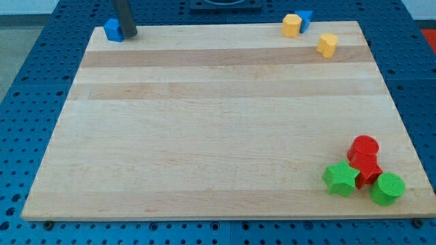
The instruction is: Move your arm to the top right corner of the board
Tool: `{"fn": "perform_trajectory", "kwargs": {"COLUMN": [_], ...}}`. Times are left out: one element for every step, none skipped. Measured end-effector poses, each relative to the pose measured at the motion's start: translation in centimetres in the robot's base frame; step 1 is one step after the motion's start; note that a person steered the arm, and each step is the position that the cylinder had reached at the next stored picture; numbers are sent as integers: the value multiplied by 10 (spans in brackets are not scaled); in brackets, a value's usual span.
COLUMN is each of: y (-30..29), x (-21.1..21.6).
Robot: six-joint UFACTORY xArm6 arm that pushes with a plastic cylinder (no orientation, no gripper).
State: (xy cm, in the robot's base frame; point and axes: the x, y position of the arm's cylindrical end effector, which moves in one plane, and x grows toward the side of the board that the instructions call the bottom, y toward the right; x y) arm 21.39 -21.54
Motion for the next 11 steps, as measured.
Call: {"fn": "perform_trajectory", "kwargs": {"y": [-1, -1, 15, 59, 142, 246, 359, 463, 551, 560, 548], "x": [0, 8, 48, 103, 162, 195, 193, 167, 98, 83, 39]}}
